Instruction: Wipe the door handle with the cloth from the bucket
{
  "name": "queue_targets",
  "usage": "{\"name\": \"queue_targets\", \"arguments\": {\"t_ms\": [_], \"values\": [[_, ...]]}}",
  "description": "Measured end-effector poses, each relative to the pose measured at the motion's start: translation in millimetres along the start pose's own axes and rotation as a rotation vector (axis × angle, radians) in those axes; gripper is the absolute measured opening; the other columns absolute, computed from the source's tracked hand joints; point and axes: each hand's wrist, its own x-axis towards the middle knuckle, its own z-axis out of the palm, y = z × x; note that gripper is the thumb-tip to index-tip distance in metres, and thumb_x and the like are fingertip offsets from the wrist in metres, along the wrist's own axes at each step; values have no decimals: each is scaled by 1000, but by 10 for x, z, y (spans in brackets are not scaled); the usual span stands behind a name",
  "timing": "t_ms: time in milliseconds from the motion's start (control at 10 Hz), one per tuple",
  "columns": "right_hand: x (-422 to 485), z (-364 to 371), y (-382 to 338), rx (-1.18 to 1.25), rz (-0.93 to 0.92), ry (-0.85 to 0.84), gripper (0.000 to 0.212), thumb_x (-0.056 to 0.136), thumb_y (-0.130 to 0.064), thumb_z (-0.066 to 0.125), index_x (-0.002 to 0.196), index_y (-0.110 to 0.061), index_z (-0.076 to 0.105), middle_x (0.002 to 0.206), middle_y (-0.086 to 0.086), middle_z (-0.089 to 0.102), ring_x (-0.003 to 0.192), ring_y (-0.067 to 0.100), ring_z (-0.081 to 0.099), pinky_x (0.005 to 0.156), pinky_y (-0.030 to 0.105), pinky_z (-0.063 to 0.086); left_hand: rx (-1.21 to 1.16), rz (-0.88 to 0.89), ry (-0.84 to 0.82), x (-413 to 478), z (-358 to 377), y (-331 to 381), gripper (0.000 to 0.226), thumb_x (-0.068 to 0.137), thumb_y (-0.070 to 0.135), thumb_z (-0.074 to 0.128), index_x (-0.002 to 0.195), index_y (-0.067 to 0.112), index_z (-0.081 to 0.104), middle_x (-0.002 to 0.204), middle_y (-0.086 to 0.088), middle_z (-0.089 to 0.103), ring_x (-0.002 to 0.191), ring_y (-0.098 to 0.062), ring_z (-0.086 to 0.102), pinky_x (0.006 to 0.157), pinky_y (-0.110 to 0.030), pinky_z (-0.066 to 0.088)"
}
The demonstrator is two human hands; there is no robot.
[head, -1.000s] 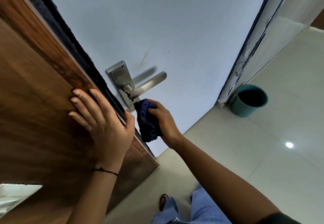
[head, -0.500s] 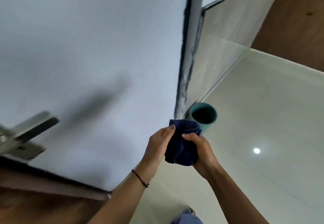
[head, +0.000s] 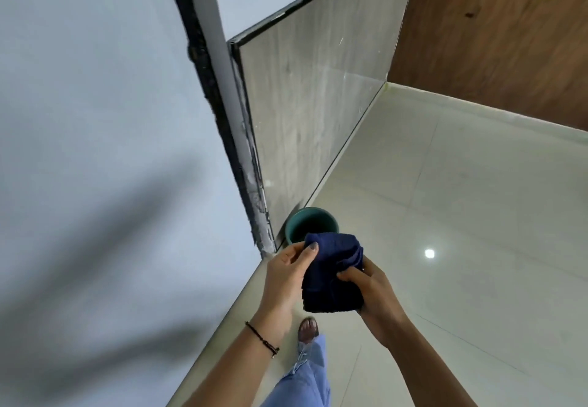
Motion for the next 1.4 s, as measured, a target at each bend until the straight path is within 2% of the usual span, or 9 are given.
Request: {"name": "queue_targets", "arguments": {"t_ms": [100, 300, 500, 700, 800, 900, 1000, 1100, 1400], "values": [[760, -164, -119, -80, 82, 91, 25, 84, 8, 39, 96, 0, 59, 79, 14, 56, 69, 24, 54, 57, 31, 47, -74, -95, 10, 747, 133, -54, 10, 90, 20, 64, 87, 16, 74, 94, -14, 72, 91, -30, 65, 90, -53, 50], [2367, -373, -92, -134, 372, 222, 20, 66, -8, 43, 78, -6, 58, 72, 14, 52, 66, 27, 47, 61, 37, 39, -73, -293, 84, 2313, 387, -486, 22, 94, 21, 59, 104, 5, 69, 100, -20, 71, 99, -39, 66, 85, -54, 53], [4060, -668, 382, -445, 414, 54, 25, 87, -16, 64, 111, -13, 59, 105, 5, 68, 95, 22, 66, 85, 37, 56, -179, -492, 204, 3817, 503, -1202, 23, 95, 16, 55, 112, 2, 63, 106, -22, 69, 100, -36, 65, 73, -40, 59], [5769, -1049, 1631, -506, 529, 74, 23, 88, 1, 43, 96, -11, 61, 85, 11, 61, 69, 19, 53, 61, 31, 39, -209, -601, 355, 5384, 513, -2498, 28, 99, 9, 48, 123, -2, 55, 115, -21, 62, 95, -30, 60, 71, -34, 51], [6525, -1230, 2481, -561, 567, 86, 25, 84, 1, 43, 92, -11, 64, 78, 9, 61, 73, 24, 54, 66, 32, 40, -224, -702, 431, 6103, 486, -3327, 23, 99, 7, 46, 121, 6, 55, 109, -15, 58, 81, -23, 57, 68, -30, 46], [7152, -1382, 3264, -620, 594, 88, 37, 81, 1, 46, 111, -7, 66, 91, 15, 67, 86, 30, 63, 77, 36, 49, -175, -804, 485, 6679, 413, -4072, 12, 96, 5, 50, 101, 6, 60, 102, -12, 56, 81, -23, 52, 72, -33, 44], [7628, -1472, 3849, -658, 633, 86, 44, 88, 2, 45, 130, -2, 55, 124, 23, 63, 115, 37, 60, 100, 39, 48, -78, -887, 560, 7137, 345, -4648, 14, 95, 5, 49, 103, 4, 61, 104, -18, 60, 88, -23, 54, 71, -36, 44], [7935, -1520, 4214, -710, 672, 65, 37, 93, -1, 43, 128, 3, 55, 129, 25, 60, 119, 37, 58, 100, 37, 46, -34, -899, 611, 7446, 312, -5095, 37, 96, 6, 47, 130, -7, 50, 126, -21, 57, 112, -30, 59, 86, -36, 48], [7678, -1587, 3793, -780, 579, 5, 38, 88, -5, 48, 123, -11, 61, 126, 16, 63, 117, 34, 57, 106, 43, 44, -10, -711, 536, 7019, 275, -4776, 33, 94, 10, 53, 127, 6, 58, 121, -13, 63, 104, -24, 59, 97, -37, 45]]}}
